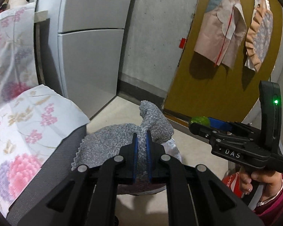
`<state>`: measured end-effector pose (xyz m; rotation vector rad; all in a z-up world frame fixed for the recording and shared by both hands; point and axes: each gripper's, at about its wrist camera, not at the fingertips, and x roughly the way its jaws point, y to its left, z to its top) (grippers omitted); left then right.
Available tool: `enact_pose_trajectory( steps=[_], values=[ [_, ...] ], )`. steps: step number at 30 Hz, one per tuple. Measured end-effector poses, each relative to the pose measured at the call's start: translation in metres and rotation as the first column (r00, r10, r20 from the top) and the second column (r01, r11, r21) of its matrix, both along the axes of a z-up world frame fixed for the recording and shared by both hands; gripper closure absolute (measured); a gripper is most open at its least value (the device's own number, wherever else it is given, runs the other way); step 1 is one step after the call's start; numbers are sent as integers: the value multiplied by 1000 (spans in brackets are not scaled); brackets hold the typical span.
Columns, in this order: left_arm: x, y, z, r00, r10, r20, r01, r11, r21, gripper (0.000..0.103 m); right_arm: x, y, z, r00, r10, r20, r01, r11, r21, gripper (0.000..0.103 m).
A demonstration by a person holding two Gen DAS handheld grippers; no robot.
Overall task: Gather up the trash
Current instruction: 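Carry cloth and cucumber toward the bin, then hold both items over the bin and open both tools to drop them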
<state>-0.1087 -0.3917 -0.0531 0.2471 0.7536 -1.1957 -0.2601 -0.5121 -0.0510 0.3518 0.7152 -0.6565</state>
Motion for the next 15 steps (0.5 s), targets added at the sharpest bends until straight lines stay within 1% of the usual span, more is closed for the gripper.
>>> enact_pose_trajectory(
  steps=[10, 15],
  values=[
    [-2, -24, -14, 1000, -23, -12, 23, 999, 36, 97, -3, -20, -18, 1000, -30, -5, 30, 998, 50, 44],
    [-2, -27, -17, 999, -29, -17, 30, 999, 40, 97, -1, -25, -23, 1000, -31, -4, 31, 997, 66, 44]
  ],
)
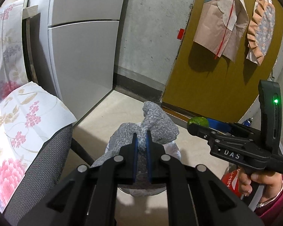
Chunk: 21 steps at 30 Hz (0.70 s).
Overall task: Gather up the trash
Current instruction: 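Hold both items over the bin and open both tools to drop them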
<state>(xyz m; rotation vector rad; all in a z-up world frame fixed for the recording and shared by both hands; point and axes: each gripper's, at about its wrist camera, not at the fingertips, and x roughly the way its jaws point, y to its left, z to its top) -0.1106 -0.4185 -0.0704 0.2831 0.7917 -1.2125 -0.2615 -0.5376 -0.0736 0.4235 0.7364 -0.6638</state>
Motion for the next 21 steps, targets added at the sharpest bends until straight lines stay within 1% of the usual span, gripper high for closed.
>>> enact_pose_trajectory(
  steps=[5, 12, 14, 19, 21],
  values=[
    [8, 7, 5, 999, 4, -37, -5, 1000, -24, 97, 0, -2, 0, 1000, 3, 9, -3, 1000, 0, 44],
    [28, 16, 18, 987, -4, -159, -12, 995, -97, 97, -7, -2, 1, 1000, -2, 26, 2, 1000, 3, 44],
    [29, 14, 18, 985, -7, -172, -10, 995, -100, 97, -9, -4, 1, 999, -5, 35, 5, 1000, 5, 44],
    [23, 3, 14, 986, -28, -164, 15, 997, -77, 97, -15, -10, 0, 998, -13, 54, 12, 1000, 19, 44],
    [21, -1, 12, 981, -44, -187, 30, 997, -78, 97, -16, -12, -1, 998, -21, 57, 20, 999, 25, 44]
  ],
)
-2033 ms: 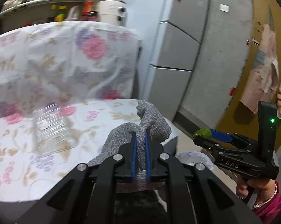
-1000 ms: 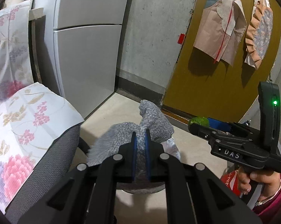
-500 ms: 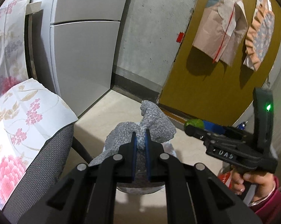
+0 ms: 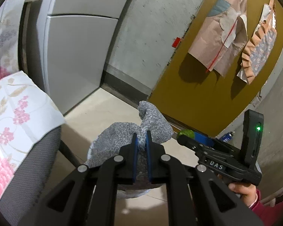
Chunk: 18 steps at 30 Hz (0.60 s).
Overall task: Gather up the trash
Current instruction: 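Hold both items over the bin and open both tools to drop them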
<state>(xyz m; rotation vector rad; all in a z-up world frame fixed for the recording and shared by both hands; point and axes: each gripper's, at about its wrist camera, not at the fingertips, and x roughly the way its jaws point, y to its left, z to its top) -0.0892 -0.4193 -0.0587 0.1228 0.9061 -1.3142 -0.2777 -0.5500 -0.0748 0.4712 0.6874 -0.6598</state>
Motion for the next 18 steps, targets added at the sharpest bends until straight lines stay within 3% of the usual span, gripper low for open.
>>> enact_pose_trajectory(
  steps=[3, 8, 11, 14, 18],
  values=[
    [10, 2, 1, 997, -4, -83, 2, 1000, -24, 97, -3, -5, 0, 1000, -11, 5, 11, 1000, 6, 44],
    [43, 27, 31, 983, 77, -167, -96, 990, -106, 97, -5, -7, 1, 1000, -26, 15, 26, 1000, 7, 44],
    [58, 51, 52, 983, 133, -128, -151, 978, -145, 97, -6, -6, 2, 999, -28, 29, 28, 1000, 4, 44],
    [74, 83, 68, 975, 220, -38, -224, 963, -153, 97, -7, -6, 4, 999, -22, 44, 21, 1000, 1, 44],
    [98, 125, 64, 925, 368, 96, -363, 929, -69, 97, -2, -3, 3, 999, -8, 47, 8, 1000, -9, 44]
  ],
)
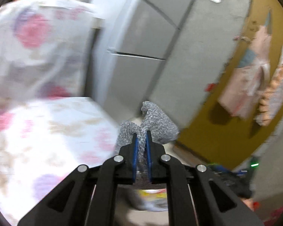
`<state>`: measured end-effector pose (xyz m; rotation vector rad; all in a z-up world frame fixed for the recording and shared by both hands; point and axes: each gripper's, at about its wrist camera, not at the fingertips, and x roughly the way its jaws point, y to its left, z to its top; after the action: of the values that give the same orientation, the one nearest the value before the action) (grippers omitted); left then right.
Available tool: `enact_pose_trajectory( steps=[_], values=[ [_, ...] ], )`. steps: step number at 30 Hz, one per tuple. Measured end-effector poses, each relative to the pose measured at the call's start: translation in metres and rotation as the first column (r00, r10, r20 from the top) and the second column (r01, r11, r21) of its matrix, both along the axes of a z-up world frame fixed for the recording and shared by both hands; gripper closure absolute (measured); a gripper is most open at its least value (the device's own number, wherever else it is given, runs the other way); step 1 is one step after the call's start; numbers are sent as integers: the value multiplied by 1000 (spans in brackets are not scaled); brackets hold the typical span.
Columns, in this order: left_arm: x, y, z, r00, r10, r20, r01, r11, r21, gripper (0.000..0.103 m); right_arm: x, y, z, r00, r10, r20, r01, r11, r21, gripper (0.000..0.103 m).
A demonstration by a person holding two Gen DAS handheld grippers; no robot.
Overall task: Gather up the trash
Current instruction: 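Hold both items over the bin and open both tools to drop them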
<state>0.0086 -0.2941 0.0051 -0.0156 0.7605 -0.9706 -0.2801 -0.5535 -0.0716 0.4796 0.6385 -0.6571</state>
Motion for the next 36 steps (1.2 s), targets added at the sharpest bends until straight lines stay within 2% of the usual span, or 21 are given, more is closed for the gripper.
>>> enact_pose_trajectory(
  steps=[2, 4, 6, 9, 12, 16, 19, 22, 26, 32, 35, 36],
  values=[
    [12, 15, -10, 994, 99, 37, -102, 990, 94, 97, 3, 0, 0, 1000, 7, 0, -7, 1000, 3, 44],
    [24, 30, -23, 978, 197, 65, -205, 961, 183, 97, 6, 2, -2, 1000, 16, -3, -16, 1000, 4, 44],
    [36, 48, -35, 966, 254, 41, -257, 943, 211, 97, 8, 3, -3, 1000, 22, -6, -22, 1000, 9, 44],
    [38, 53, -42, 966, 259, -13, -252, 949, 192, 97, 11, 3, -3, 999, 29, -12, -29, 1000, 9, 44],
    [28, 43, -38, 981, 192, -24, -186, 972, 145, 97, 12, 4, -1, 999, 33, -11, -33, 999, 4, 45],
    [-7, 7, -20, 1000, 8, -20, -6, 999, 54, 97, 10, 6, 5, 999, 34, 0, -34, 999, -12, 45],
    [-36, -25, -9, 992, -122, -14, 122, 992, 5, 97, 7, 7, 8, 999, 34, 5, -34, 999, -31, 45],
    [-68, -61, -2, 967, -254, -10, 254, 967, -20, 97, 5, 7, 11, 1000, 29, 6, -29, 999, -43, 44],
    [-95, -102, -17, 937, -349, -4, 349, 937, 16, 97, 1, 5, 10, 1000, 18, -5, -18, 999, -51, 44],
    [-102, -140, -69, 920, -377, -104, 387, 916, 105, 97, 1, -3, -5, 999, 9, -44, -10, 1000, -22, 44],
    [-99, -155, -95, 919, -369, -142, 389, 906, 165, 92, 5, -7, -17, 998, 12, -64, -12, 1000, 2, 44],
    [-99, -155, -99, 917, -367, -156, 391, 904, 173, 85, 7, -9, -22, 997, 11, -70, -10, 1000, 12, 44]
  ],
)
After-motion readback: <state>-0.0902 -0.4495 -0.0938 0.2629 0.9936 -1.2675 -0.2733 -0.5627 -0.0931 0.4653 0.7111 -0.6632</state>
